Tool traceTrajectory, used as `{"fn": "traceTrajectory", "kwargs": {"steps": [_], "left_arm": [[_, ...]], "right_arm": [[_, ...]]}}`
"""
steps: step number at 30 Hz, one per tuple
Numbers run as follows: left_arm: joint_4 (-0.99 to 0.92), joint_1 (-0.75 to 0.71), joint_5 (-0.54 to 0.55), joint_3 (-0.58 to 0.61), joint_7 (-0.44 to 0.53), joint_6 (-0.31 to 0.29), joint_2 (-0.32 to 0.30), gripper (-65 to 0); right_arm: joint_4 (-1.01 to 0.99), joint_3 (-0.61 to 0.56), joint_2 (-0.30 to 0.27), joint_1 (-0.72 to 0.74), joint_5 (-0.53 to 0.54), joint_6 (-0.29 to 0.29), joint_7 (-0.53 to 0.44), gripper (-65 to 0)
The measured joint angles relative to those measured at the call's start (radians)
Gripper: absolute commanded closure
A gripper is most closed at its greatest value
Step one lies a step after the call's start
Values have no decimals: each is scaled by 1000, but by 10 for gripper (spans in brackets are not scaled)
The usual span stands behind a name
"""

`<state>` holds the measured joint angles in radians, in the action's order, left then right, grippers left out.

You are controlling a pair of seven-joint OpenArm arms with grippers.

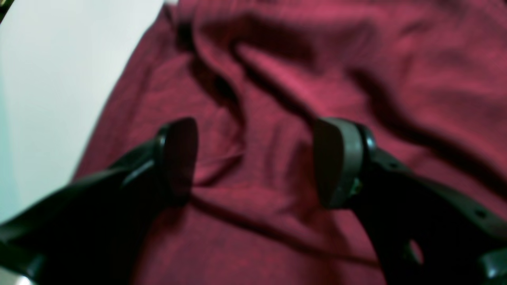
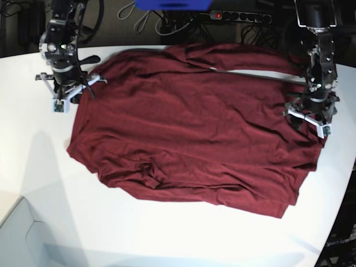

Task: Layout the t-shirt on the table in an organized manner, then fold the t-shirt properly
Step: 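Pull the shirt edge with the left gripper toward the shirt's collar end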

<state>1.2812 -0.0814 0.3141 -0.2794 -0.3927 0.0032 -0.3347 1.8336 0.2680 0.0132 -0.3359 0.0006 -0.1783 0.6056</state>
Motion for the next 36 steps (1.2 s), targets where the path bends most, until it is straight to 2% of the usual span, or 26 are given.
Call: {"fn": "traceTrajectory", "kwargs": {"steps": [13, 19, 27, 29, 33, 36], "left_arm": [[-43, 21, -3, -1, 8, 0, -3, -434], [-43, 21, 0, -71, 7, -3, 1, -434], [-46, 21, 0, -71, 6, -3, 2, -432], [-47, 21, 0, -71, 6, -3, 3, -387], [-48, 21, 1, -71, 8, -3, 3, -162], [-50, 25, 2, -72, 6, -3, 3, -40]], "right_arm": [[0, 0, 0, 0, 0, 0, 0, -15], [0, 0, 0, 0, 0, 0, 0, -15], [-1, 0, 0, 0, 0, 0, 0, -15], [-1, 0, 0, 0, 0, 0, 0, -15], [-1, 0, 0, 0, 0, 0, 0, -15], [-1, 0, 0, 0, 0, 0, 0, -15]]}}
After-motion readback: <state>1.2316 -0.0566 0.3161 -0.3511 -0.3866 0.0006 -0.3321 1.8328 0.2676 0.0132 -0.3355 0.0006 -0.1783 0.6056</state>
